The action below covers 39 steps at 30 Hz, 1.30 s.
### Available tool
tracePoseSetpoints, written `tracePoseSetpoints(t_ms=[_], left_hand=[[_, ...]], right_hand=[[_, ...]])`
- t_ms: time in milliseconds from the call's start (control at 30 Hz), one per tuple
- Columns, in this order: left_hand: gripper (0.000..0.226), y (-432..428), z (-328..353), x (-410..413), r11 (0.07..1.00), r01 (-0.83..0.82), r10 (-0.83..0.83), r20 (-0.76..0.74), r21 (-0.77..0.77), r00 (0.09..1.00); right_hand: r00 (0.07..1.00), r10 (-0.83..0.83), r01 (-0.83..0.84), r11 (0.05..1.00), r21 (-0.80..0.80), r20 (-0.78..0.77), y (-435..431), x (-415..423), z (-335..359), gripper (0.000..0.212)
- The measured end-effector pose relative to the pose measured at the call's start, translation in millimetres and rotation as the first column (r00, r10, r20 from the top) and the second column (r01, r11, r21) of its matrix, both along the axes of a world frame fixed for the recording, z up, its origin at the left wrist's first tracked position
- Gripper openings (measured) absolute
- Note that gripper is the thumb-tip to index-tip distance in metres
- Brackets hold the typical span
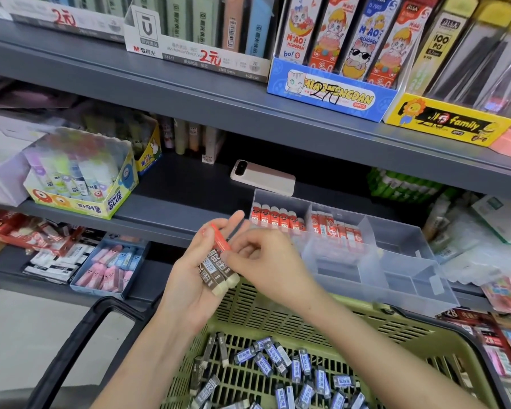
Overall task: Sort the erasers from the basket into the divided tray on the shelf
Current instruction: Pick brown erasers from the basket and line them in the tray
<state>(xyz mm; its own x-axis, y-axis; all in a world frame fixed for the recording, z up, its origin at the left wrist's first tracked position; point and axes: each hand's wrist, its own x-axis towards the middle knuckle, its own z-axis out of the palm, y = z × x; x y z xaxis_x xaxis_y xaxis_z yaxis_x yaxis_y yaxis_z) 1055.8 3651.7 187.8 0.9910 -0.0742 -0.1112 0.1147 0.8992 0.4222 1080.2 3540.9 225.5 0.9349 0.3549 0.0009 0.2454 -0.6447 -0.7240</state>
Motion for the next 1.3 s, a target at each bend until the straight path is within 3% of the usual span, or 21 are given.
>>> tracePoseSetpoints(t_ms=[100,233,300,467,567,767,967,1133,1200,1300], left_hand=[[0.030,1,-1,0,1.000,0.025,-0.025,0.012,-0.011,1.000],[0.032,1,-5,2,0.995,-0.008,0.004,-0.034,-0.095,0.999],[0.028,1,-5,4,0.990,-0.035,0.028,-0.054,-0.133,0.998],[0.026,3,-4,4,0.984,-0.063,0.051,-0.074,-0.167,0.996],[0.029,4,-4,4,0.986,-0.070,0.058,-0.082,-0.154,0.995],[0.029,4,-3,4,0.989,-0.066,0.055,-0.081,-0.133,0.995],[0.029,4,-3,4,0.990,-0.067,0.057,-0.086,-0.123,0.995],[0.029,4,-4,4,0.992,-0.054,0.045,-0.081,-0.117,0.996],[0.029,4,-4,4,0.992,-0.056,0.047,-0.079,-0.113,0.996],[0.028,4,-4,4,0.992,-0.051,0.042,-0.081,-0.112,0.996]], right_hand=[[0.997,-0.016,0.014,1.000,0.023,0.076,-1,-5,-3,0.013],[0.986,-0.145,0.165,0.905,0.392,-0.079,-32,12,6,0.006],[0.964,-0.261,0.257,0.874,0.413,-0.049,-57,32,13,0.004],[0.920,-0.344,0.334,0.939,0.086,0.188,-92,81,14,0.014],[0.920,-0.246,0.316,0.926,-0.207,0.306,-95,99,10,0.022],[0.956,0.043,0.113,0.861,-0.497,0.291,-82,120,5,0.024],[0.982,0.007,0.096,0.837,-0.538,0.187,-86,133,-2,0.029],[0.875,0.249,0.199,0.599,-0.776,0.416,-92,129,-16,0.039],[0.839,0.233,0.242,0.648,-0.722,0.491,-95,125,-20,0.037],[0.860,0.113,0.232,0.783,-0.578,0.498,-97,120,-24,0.037]])
